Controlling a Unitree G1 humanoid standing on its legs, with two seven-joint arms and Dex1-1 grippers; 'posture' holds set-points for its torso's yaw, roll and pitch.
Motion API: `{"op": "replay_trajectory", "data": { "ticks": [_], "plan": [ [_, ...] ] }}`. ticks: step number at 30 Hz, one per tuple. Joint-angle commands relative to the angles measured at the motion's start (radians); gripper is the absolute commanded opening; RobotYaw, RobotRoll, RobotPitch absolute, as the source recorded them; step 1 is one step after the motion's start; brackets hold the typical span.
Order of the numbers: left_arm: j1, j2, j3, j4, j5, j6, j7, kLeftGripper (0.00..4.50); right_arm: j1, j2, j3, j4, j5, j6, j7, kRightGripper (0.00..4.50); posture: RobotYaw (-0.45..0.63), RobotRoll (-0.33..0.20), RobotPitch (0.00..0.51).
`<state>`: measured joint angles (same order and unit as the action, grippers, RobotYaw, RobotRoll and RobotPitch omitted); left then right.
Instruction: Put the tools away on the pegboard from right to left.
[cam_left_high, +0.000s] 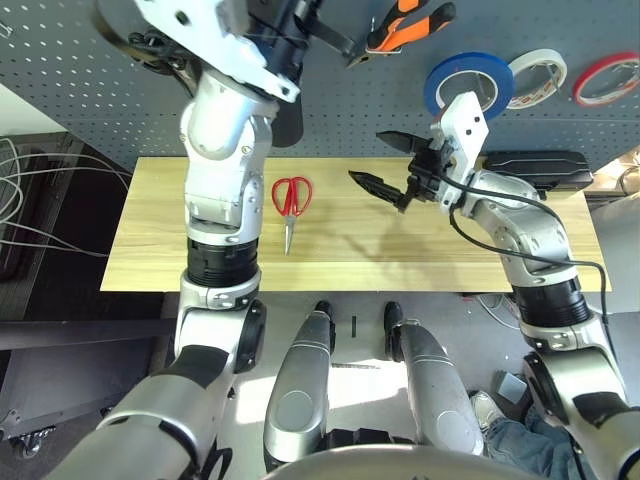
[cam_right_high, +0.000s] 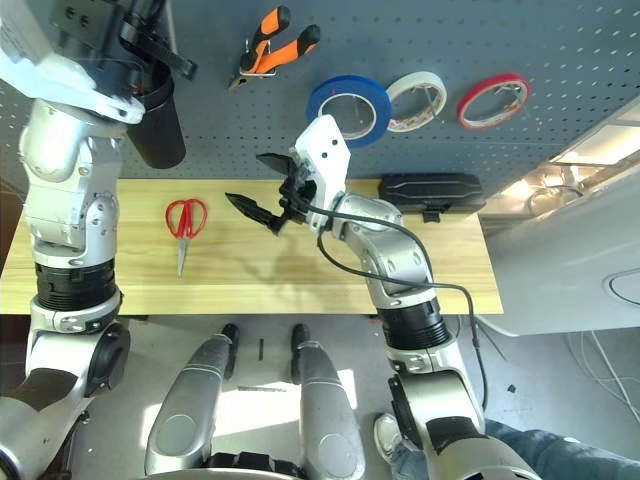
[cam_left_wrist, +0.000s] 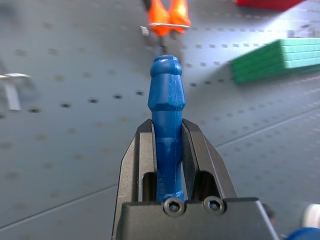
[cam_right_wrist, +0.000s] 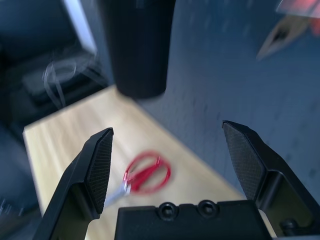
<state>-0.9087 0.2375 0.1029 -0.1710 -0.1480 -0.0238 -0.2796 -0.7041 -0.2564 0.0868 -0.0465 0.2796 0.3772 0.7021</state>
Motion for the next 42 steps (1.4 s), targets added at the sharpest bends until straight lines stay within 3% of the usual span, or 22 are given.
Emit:
{"op": "replay_trajectory", "data": {
  "ticks": [1,13,19,26,31,39,42],
  "plan": [
    [0.022,0.025,0.009,0.018,0.035,-0.028,0.023,0.59,-0.015,0.034,-0.023,0.029,0.029,-0.049,-0.009,4.50,0.15,0.000,0.394],
    [0.084,0.040,0.021,0.133,0.087,-0.039,0.098,0.59,-0.069,0.105,-0.034,0.053,0.063,-0.119,-0.014,4.50,0.16,0.000,0.388],
    [0.109,0.037,0.024,0.160,0.066,-0.005,0.113,0.59,-0.075,0.108,-0.033,0.049,0.075,-0.108,-0.029,4.50,0.16,0.000,0.386],
    [0.079,0.047,0.036,0.149,0.065,-0.062,0.120,2.90,-0.067,0.087,-0.042,0.054,0.073,-0.104,-0.036,4.50,0.15,0.000,0.384],
    [0.050,0.056,-0.065,0.041,0.050,-0.089,-0.002,4.46,0.006,0.015,-0.041,0.032,0.078,-0.014,-0.020,4.50,0.15,0.000,0.381],
    [0.116,0.030,-0.269,-0.037,0.024,0.051,-0.183,4.48,0.216,-0.159,0.036,0.108,-0.078,0.027,-0.031,4.50,0.14,0.000,0.388],
    [0.169,0.020,-0.352,-0.032,0.078,0.076,-0.208,4.48,0.265,-0.180,0.036,0.123,-0.091,0.068,-0.037,4.50,0.14,0.000,0.392]
  ]
}}
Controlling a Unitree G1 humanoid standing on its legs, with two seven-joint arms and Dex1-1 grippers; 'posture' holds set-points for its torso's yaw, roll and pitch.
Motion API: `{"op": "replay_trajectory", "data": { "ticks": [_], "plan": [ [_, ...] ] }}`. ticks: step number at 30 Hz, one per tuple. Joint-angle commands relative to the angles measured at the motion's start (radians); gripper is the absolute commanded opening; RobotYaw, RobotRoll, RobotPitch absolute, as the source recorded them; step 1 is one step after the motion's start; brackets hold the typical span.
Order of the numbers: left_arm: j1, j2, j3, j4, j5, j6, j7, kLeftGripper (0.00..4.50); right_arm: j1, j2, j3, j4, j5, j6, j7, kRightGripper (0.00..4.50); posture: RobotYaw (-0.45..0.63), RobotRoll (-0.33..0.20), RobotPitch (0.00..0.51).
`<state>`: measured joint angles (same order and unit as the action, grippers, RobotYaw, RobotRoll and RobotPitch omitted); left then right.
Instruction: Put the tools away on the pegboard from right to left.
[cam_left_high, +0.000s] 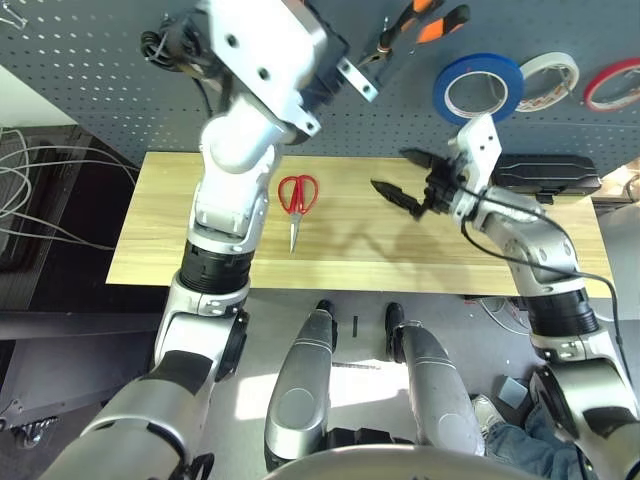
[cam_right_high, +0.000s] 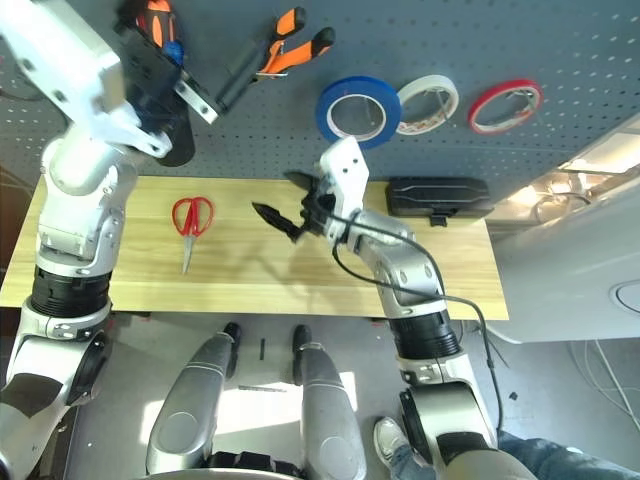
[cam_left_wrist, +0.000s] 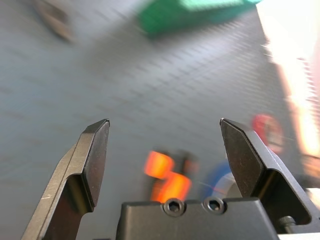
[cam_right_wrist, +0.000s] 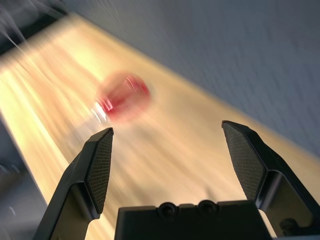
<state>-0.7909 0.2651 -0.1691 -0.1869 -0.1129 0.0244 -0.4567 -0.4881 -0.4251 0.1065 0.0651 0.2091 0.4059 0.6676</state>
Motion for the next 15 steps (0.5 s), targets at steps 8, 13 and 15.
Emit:
{"op": "replay_trajectory", "data": {
  "ticks": [8,13,15],
  "plan": [
    [0.207,-0.037,-0.187,0.086,0.076,0.232,-0.067,4.48,0.103,-0.065,0.052,-0.024,-0.064,0.187,-0.009,4.50,0.13,0.000,0.396],
    [0.264,-0.013,-0.230,0.199,0.117,0.387,-0.098,4.48,0.088,-0.067,0.046,-0.022,-0.082,0.298,-0.052,4.50,0.13,0.000,0.396],
    [0.274,-0.005,-0.226,0.254,0.146,0.439,-0.072,4.48,0.079,-0.061,0.048,-0.026,-0.081,0.316,-0.056,4.50,0.13,0.000,0.397]
  ]
}}
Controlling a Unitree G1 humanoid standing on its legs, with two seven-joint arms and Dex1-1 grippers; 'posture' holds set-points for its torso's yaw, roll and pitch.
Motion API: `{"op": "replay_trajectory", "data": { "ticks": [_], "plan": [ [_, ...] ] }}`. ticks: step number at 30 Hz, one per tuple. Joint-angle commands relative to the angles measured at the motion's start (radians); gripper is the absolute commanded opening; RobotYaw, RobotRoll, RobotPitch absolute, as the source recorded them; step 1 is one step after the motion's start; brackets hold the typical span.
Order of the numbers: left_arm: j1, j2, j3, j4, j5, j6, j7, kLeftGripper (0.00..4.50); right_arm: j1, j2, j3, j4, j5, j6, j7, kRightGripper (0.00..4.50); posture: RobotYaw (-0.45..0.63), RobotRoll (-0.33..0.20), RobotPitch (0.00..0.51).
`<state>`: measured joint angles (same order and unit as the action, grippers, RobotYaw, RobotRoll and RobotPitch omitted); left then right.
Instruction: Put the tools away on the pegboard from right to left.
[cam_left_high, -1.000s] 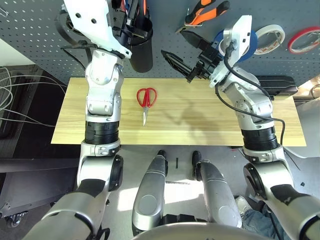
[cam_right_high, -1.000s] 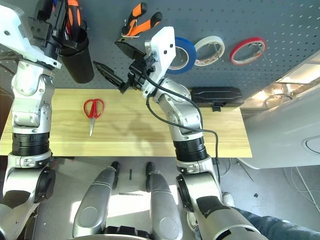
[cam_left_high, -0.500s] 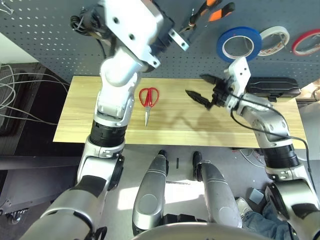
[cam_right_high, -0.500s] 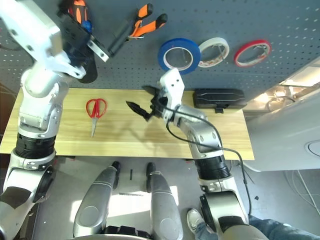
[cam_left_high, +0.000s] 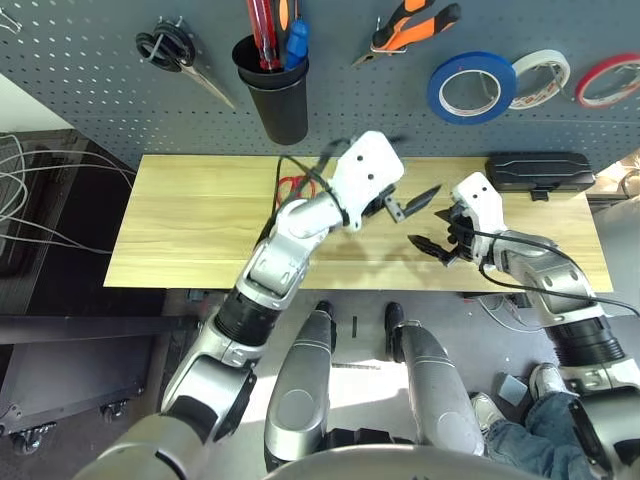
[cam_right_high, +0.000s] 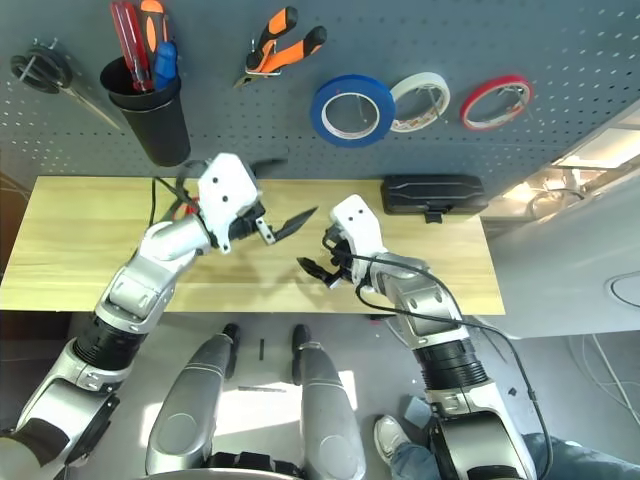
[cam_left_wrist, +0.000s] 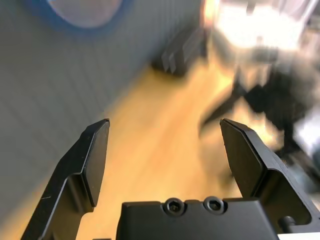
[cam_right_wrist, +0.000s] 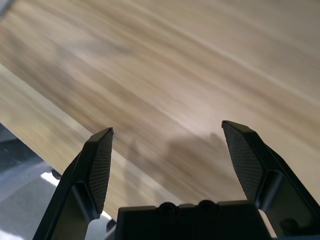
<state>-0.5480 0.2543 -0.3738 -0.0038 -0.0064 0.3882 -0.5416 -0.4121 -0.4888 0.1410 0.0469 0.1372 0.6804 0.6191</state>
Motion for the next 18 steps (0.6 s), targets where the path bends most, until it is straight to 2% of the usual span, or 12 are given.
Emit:
{"op": "replay_trajectory", "data": {
  "ticks": [1,6,10,18],
  "plan": [
    [0.035,0.008,-0.003,0.105,0.052,0.102,0.040,4.48,-0.005,0.010,0.012,-0.015,-0.005,0.054,-0.011,4.50,0.13,0.000,0.397],
    [0.035,-0.003,0.108,0.211,0.062,0.121,0.149,4.48,-0.036,0.040,0.007,-0.043,0.014,0.132,-0.028,4.50,0.12,0.000,0.396],
    [0.017,0.017,0.211,0.301,0.081,0.097,0.261,4.48,-0.067,0.086,0.012,-0.064,0.029,0.187,-0.041,4.50,0.12,0.000,0.396],
    [-0.090,0.032,0.319,0.556,0.101,-0.023,0.412,4.48,-0.142,0.221,0.043,-0.004,0.017,0.176,-0.100,4.50,0.13,0.000,0.399]
  ]
}}
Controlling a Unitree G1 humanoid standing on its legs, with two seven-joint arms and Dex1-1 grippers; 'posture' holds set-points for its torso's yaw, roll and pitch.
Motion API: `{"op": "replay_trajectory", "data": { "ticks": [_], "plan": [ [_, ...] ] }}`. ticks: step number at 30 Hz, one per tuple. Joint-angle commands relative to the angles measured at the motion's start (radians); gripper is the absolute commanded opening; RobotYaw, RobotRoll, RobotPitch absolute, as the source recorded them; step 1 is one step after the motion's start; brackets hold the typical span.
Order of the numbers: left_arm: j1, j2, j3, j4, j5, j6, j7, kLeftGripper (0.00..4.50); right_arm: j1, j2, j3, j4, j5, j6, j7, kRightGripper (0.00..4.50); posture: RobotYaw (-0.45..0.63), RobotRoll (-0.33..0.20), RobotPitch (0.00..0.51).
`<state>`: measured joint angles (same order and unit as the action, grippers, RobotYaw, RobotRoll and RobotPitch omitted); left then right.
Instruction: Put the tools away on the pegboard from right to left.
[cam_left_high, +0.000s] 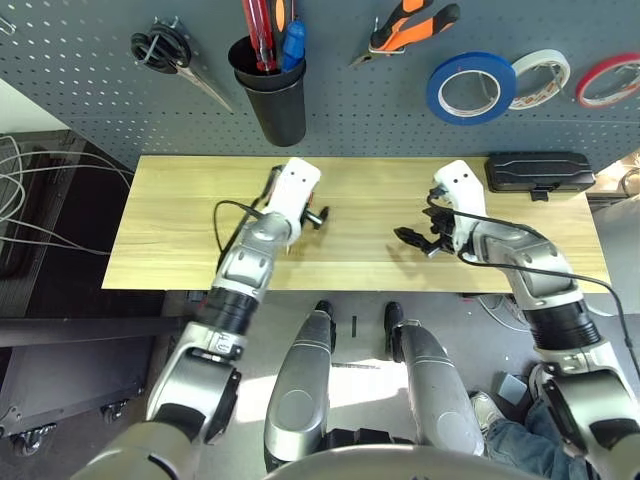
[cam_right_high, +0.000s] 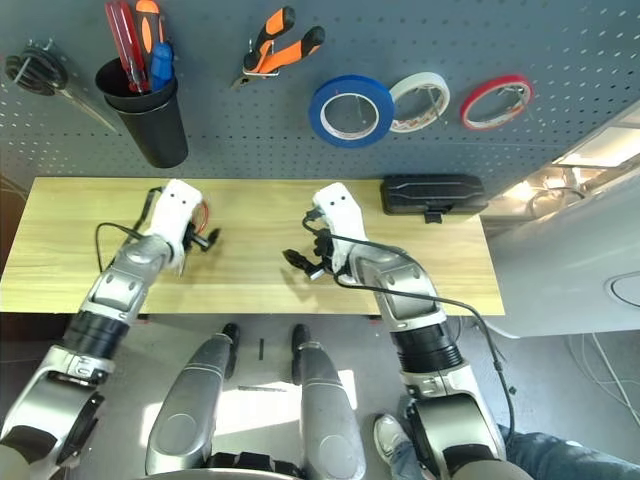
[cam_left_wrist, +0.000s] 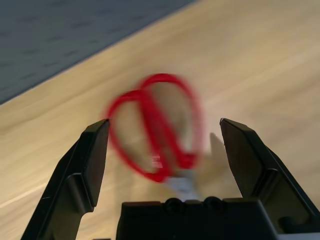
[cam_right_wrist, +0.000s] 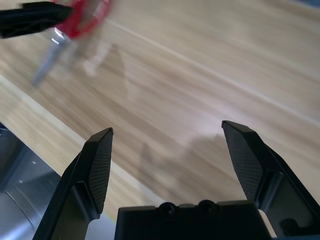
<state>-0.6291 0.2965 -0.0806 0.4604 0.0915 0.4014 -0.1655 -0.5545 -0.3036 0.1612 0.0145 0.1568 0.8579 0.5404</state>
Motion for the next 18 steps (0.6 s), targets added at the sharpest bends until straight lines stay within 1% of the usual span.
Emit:
{"op": "replay_trajectory", "data": {
  "ticks": [1,9,18],
  "plan": [
    [-0.025,-0.013,0.037,0.131,0.001,-0.051,0.050,4.48,-0.007,0.054,0.026,0.035,-0.003,-0.006,-0.028,4.50,0.13,0.000,0.399],
    [-0.125,-0.011,0.062,0.396,0.011,-0.178,0.112,4.48,-0.017,0.129,0.020,0.049,-0.005,-0.019,-0.084,4.50,0.12,0.000,0.420],
    [-0.194,0.011,0.066,0.590,0.028,-0.283,0.138,4.48,-0.014,0.170,0.020,0.029,0.003,-0.020,-0.113,4.50,0.10,0.000,0.428]
  ]
}}
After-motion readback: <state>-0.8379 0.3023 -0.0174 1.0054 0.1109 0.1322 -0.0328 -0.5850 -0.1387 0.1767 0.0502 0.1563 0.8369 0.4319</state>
